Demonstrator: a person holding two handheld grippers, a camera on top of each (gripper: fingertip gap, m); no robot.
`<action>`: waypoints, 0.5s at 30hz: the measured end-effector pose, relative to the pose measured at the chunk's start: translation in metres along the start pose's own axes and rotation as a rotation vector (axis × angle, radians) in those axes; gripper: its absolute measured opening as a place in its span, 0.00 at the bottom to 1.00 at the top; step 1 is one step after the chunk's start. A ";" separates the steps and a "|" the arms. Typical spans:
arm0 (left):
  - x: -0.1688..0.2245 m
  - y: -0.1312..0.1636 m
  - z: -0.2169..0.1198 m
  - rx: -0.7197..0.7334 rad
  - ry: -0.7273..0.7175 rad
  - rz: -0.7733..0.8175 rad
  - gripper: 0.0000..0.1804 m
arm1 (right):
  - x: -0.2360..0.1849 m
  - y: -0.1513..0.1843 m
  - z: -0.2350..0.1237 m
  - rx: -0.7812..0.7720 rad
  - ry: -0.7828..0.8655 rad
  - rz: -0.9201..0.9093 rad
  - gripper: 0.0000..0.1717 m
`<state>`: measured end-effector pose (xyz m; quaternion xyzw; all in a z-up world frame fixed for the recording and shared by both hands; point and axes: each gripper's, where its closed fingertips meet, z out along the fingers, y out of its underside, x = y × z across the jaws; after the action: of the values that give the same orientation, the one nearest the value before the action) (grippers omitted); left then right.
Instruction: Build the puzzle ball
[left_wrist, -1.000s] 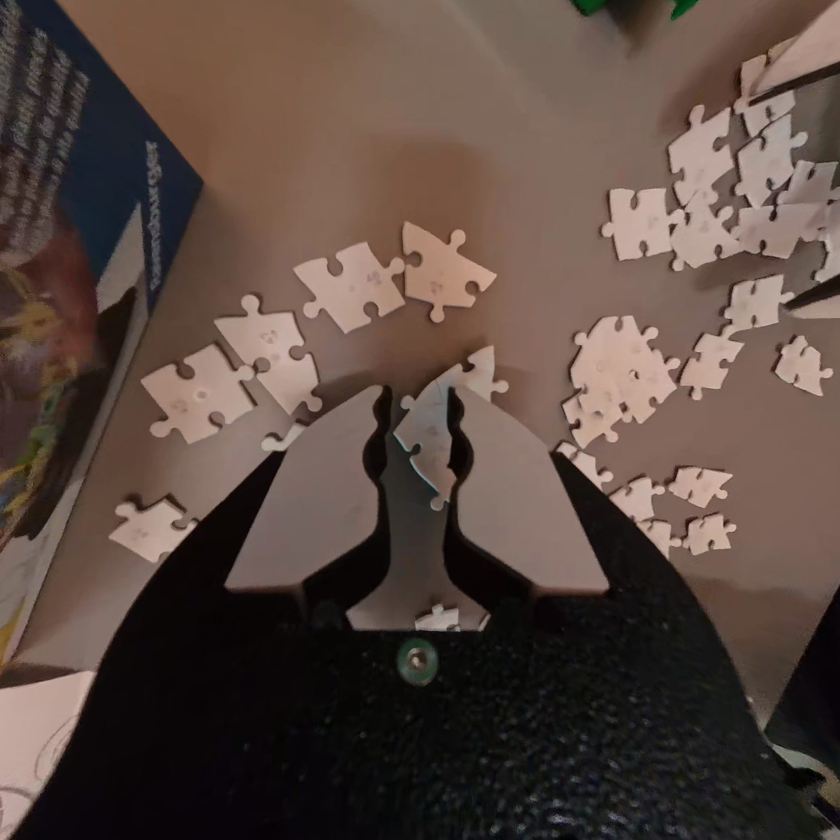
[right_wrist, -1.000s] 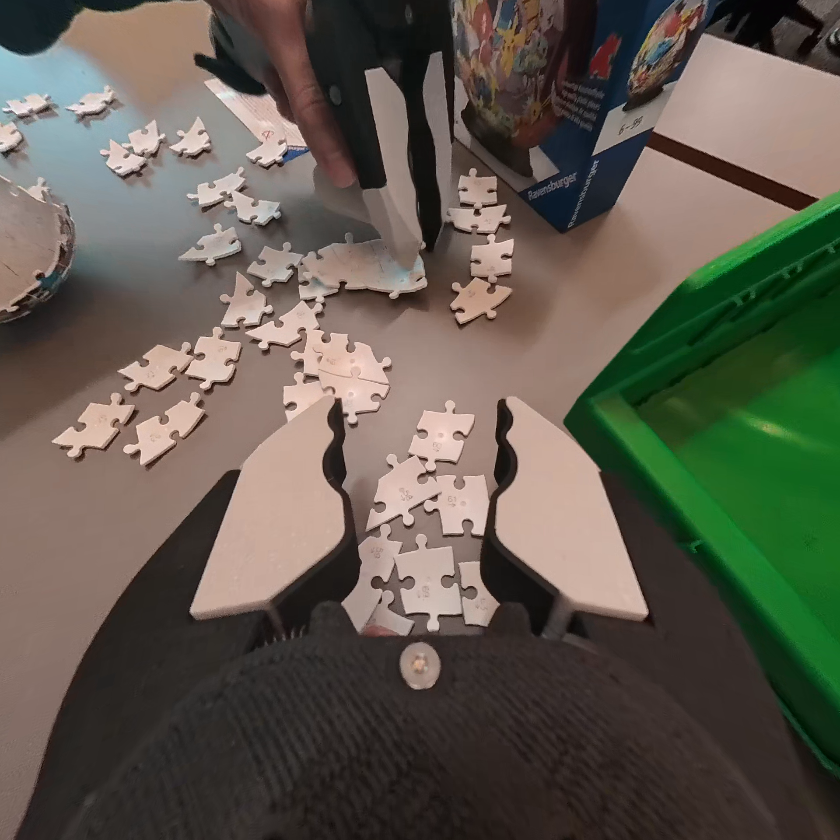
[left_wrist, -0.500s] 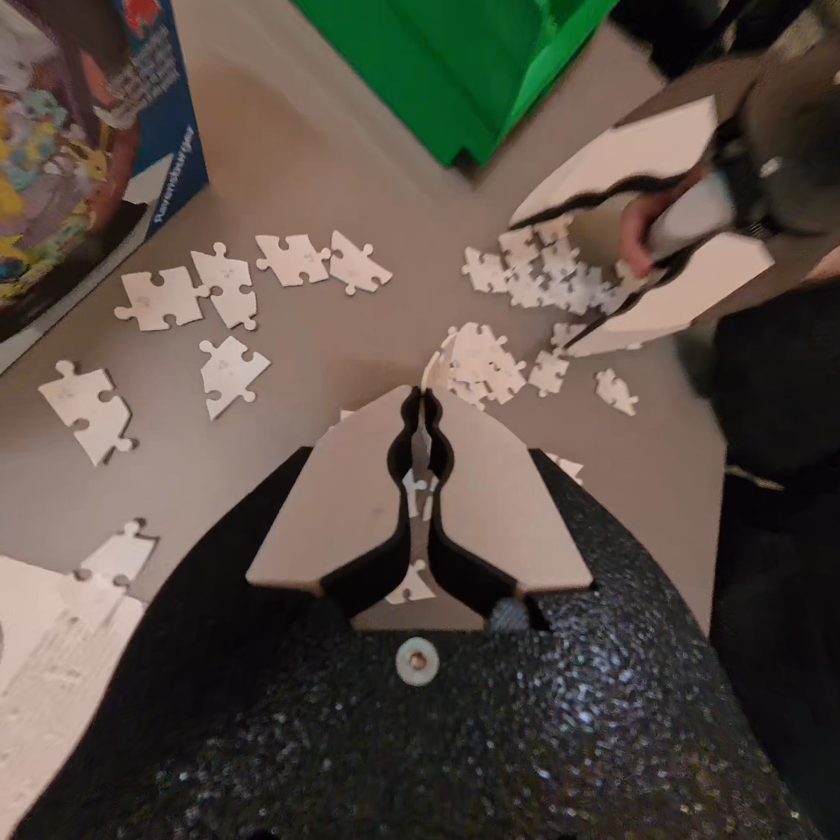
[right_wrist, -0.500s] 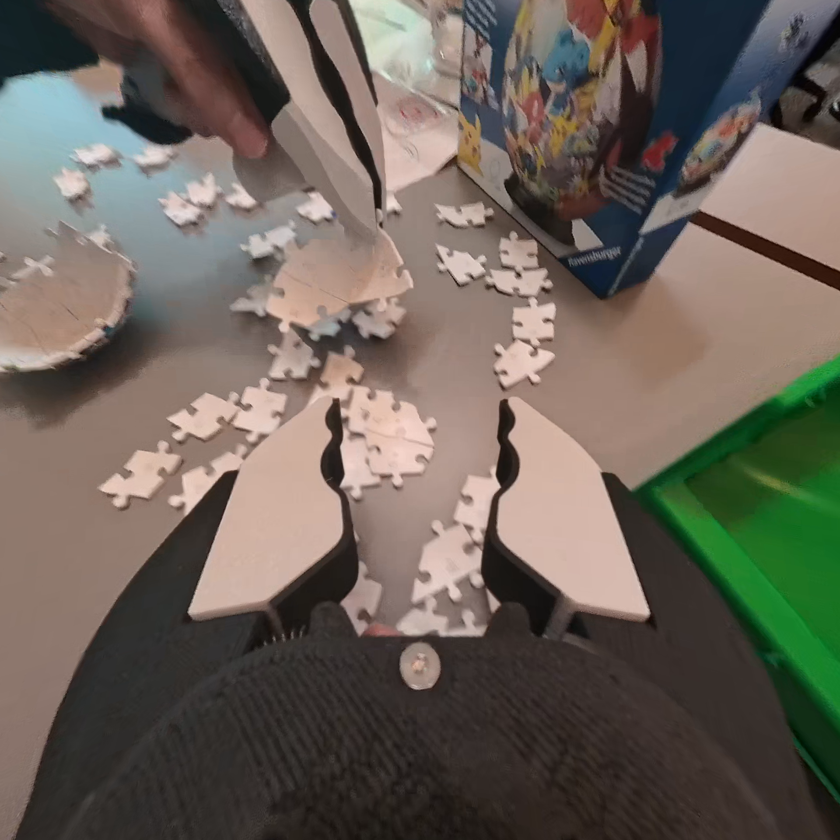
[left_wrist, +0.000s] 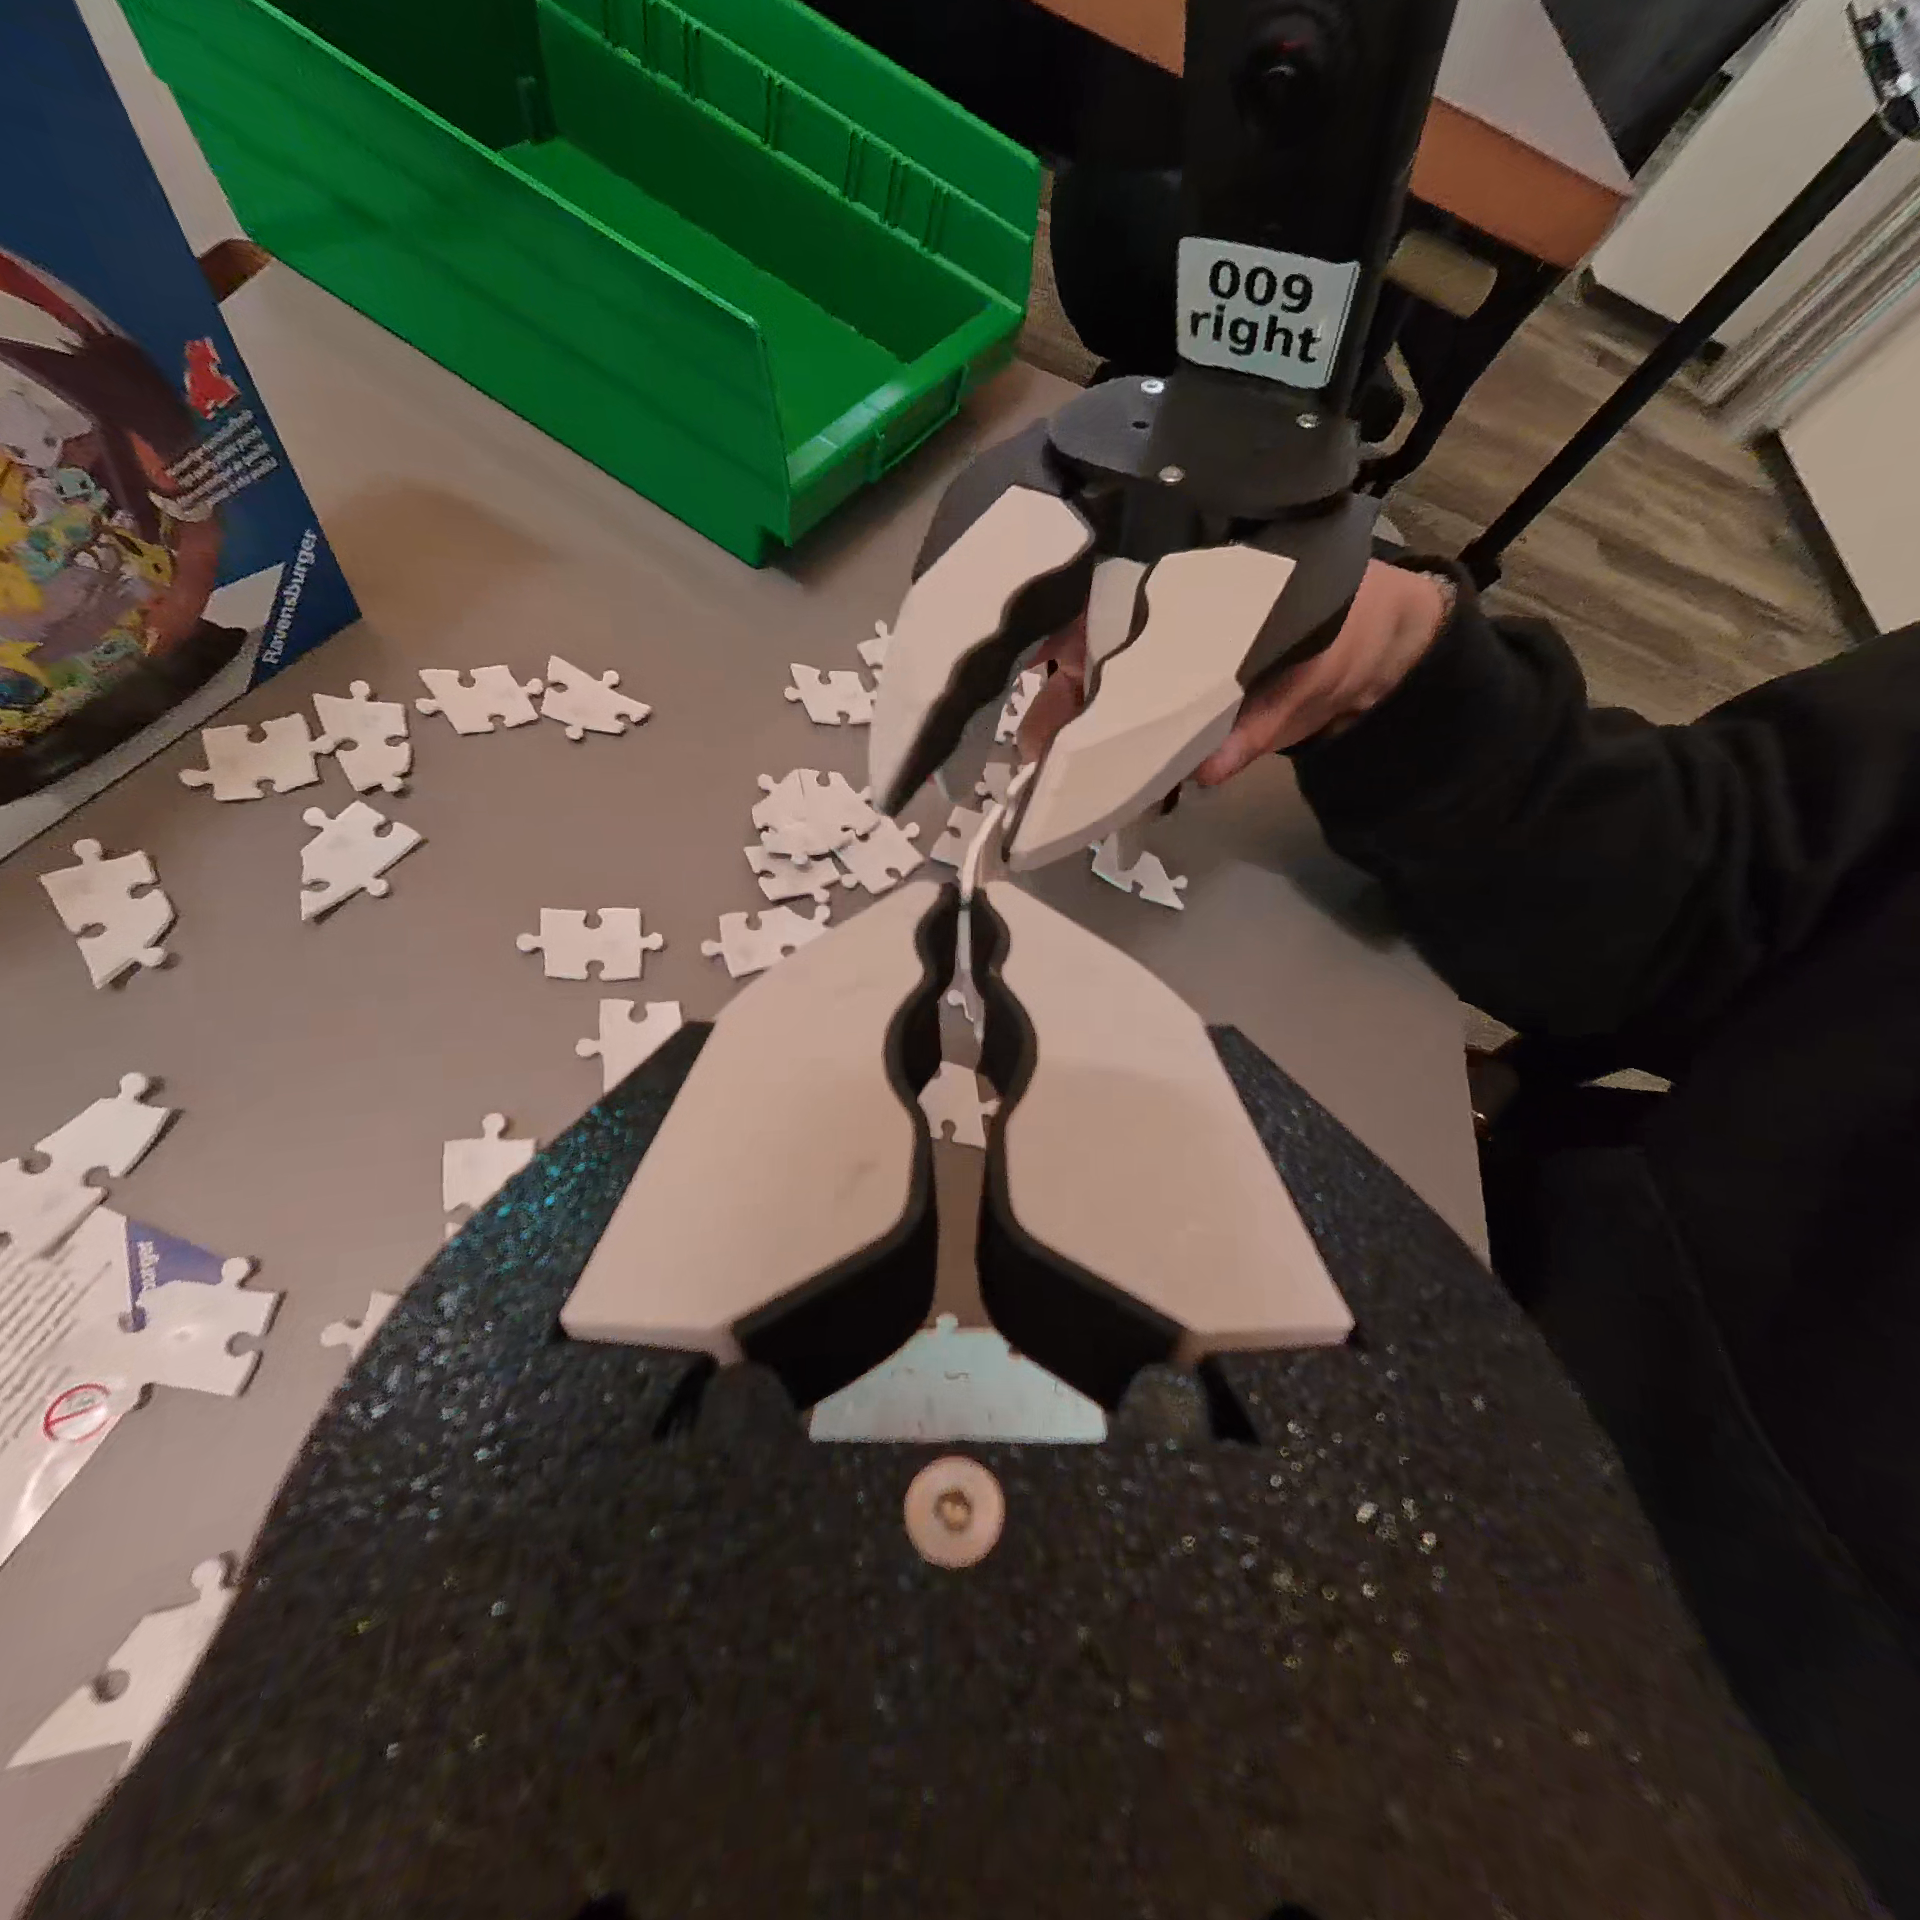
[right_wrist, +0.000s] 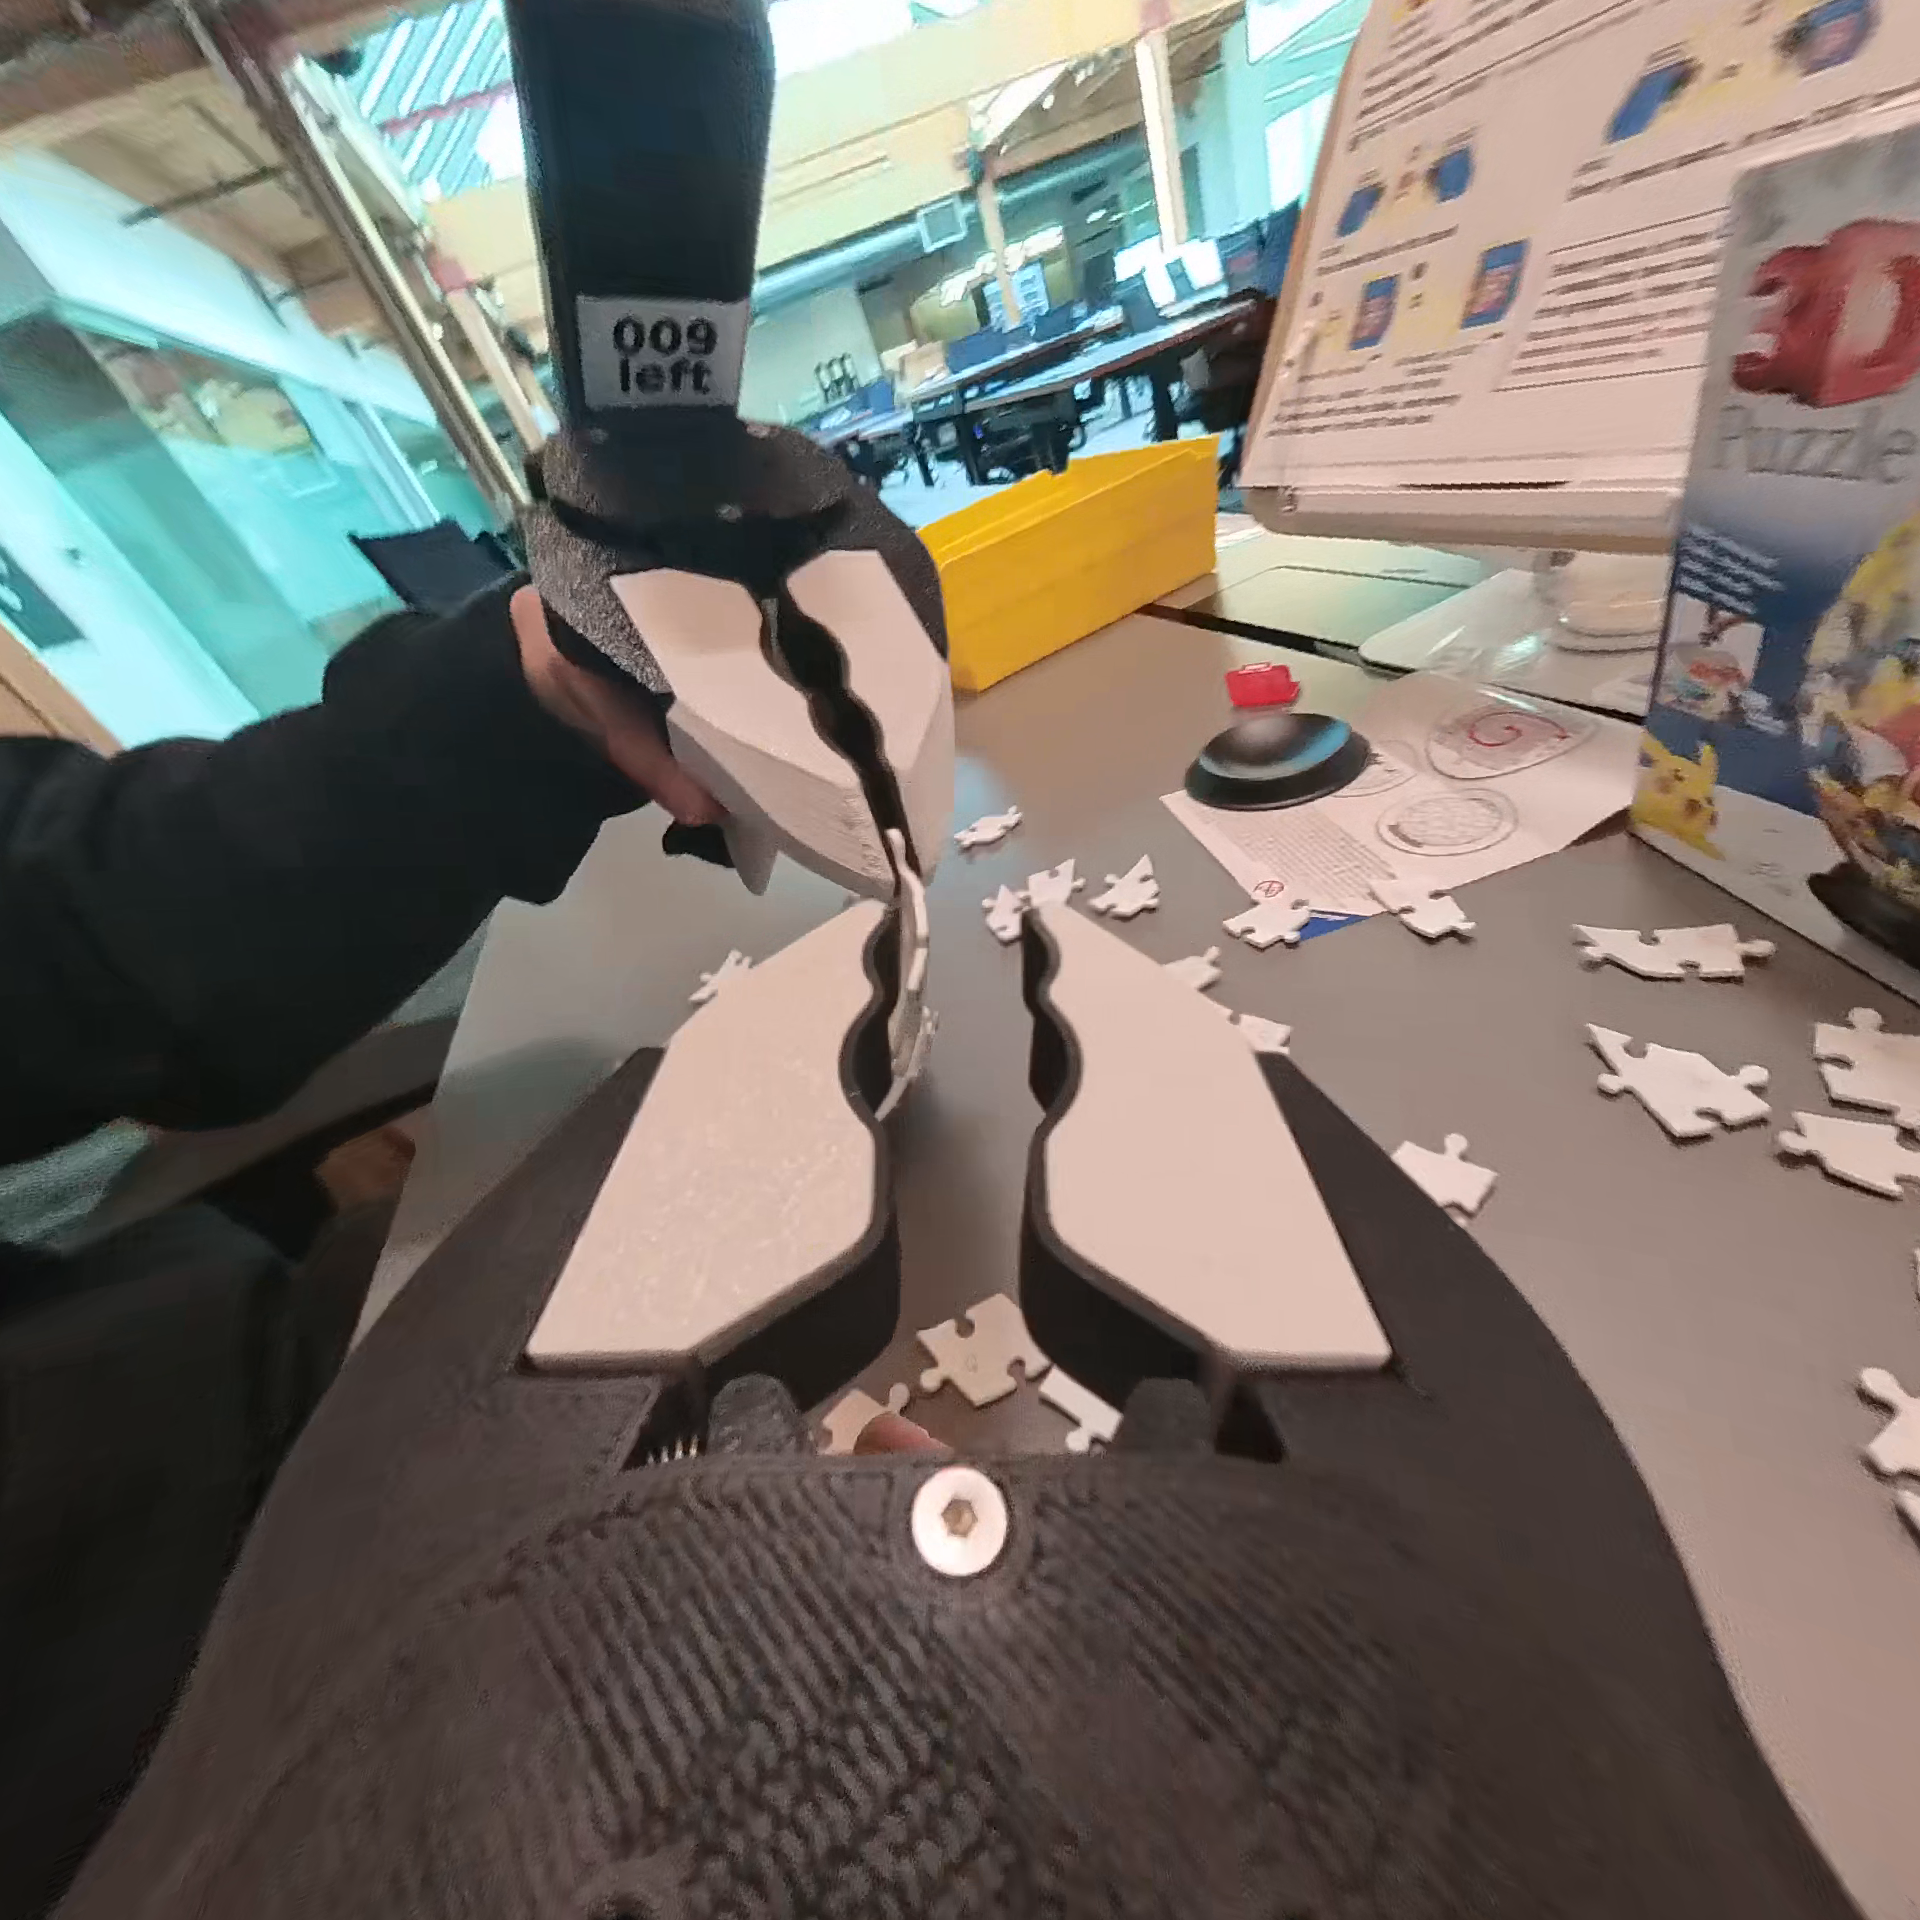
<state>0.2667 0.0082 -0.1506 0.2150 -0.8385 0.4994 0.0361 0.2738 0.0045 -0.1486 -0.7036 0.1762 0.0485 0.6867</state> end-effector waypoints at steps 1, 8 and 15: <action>0.002 0.001 0.000 -0.004 0.002 0.001 0.01 | -0.003 0.003 0.002 -0.022 -0.007 -0.020 0.09; -0.001 -0.003 -0.002 0.051 -0.060 -0.047 0.09 | -0.002 -0.002 -0.002 -0.033 0.010 -0.013 0.01; 0.004 0.015 0.002 -0.001 -0.068 -0.112 0.14 | 0.008 -0.017 -0.011 0.077 0.043 0.058 0.01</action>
<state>0.2578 0.0108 -0.1627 0.2785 -0.8261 0.4886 0.0357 0.2849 -0.0074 -0.1340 -0.6721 0.2130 0.0462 0.7076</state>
